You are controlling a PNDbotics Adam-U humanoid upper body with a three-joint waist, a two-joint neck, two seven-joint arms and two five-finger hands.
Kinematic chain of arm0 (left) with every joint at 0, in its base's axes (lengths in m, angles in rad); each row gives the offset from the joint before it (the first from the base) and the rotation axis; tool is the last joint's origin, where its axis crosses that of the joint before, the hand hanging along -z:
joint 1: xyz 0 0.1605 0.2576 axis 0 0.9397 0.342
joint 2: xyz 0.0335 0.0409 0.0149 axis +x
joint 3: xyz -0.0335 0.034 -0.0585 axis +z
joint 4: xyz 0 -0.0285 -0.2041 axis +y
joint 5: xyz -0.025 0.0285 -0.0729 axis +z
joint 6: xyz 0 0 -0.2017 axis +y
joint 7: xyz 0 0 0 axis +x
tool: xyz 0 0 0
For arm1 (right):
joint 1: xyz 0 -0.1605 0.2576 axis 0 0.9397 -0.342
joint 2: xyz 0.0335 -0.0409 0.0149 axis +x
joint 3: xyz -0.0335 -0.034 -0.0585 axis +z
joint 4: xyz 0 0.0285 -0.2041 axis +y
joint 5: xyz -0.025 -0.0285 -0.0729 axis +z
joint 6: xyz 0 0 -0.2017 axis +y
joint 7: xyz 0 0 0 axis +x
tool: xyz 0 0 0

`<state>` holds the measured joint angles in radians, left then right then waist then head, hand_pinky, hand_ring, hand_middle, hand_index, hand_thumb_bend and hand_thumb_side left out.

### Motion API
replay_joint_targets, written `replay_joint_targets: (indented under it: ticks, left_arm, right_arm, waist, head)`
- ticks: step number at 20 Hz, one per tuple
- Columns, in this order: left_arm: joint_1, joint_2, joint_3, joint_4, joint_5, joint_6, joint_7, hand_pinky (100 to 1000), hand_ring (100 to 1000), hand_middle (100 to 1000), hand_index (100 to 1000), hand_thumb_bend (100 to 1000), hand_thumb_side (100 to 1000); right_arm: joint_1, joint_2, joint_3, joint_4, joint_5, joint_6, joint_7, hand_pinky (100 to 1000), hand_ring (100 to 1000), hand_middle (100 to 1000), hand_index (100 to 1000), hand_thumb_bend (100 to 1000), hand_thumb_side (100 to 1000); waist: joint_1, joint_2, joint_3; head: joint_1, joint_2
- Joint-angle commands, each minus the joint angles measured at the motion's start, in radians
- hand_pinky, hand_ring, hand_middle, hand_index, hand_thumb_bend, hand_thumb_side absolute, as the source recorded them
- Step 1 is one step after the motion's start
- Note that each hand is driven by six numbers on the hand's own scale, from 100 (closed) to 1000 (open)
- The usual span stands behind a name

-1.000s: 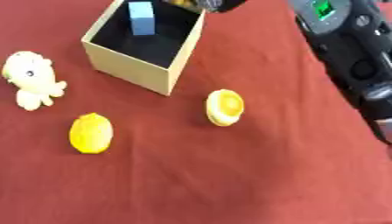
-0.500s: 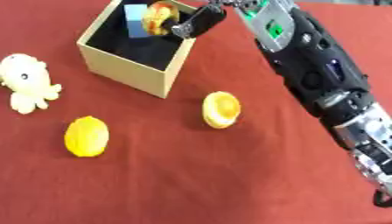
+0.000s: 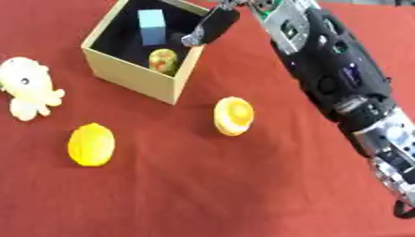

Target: Pick up objects on the table and place them in the box.

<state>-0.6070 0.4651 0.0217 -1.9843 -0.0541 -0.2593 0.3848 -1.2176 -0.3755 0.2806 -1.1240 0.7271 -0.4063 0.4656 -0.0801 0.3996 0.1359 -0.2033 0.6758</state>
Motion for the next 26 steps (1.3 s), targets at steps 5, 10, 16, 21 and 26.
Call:
replay_joint_targets:
  ticks: [5,10,16,21,26]
  left_arm:
    - [0.001,0.018,0.005,-0.016,-0.001,0.004,0.002,774,770,801,899,326,688]
    - [0.01,0.025,0.008,-0.016,-0.005,0.007,0.006,773,770,801,899,324,690]
    - [0.013,0.03,0.01,-0.016,-0.009,0.008,0.009,773,771,801,899,325,690]
    - [0.016,0.031,0.009,-0.016,-0.01,0.01,0.009,772,770,801,899,322,695]
    - [0.02,0.028,0.006,-0.016,-0.008,0.012,0.007,771,770,801,899,319,697]
  right_arm:
    - [0.004,-0.11,-0.015,-0.184,-0.095,0.019,-0.046,858,936,788,863,307,257]
    - [0.083,-0.262,-0.018,-0.448,-0.273,0.062,-0.021,852,925,777,860,285,251]
    - [0.235,-0.435,-0.021,-0.725,-0.43,0.118,0.063,847,917,774,859,301,302]
    - [0.348,-0.527,-0.006,-0.858,-0.461,0.138,0.111,847,917,774,859,311,347]
    - [0.4,-0.544,0.021,-0.875,-0.457,0.134,0.126,849,921,776,859,302,363]
  waist:
    - [0.007,-0.032,-0.01]
    - [0.004,-0.035,-0.022]
    - [0.006,-0.034,-0.03]
    - [0.009,-0.03,-0.035]
    - [0.012,-0.028,-0.036]
  head:
    - [0.015,-0.003]
    - [0.038,-0.003]
    - [0.064,-0.003]
    - [0.078,-0.002]
    - [0.083,-0.002]
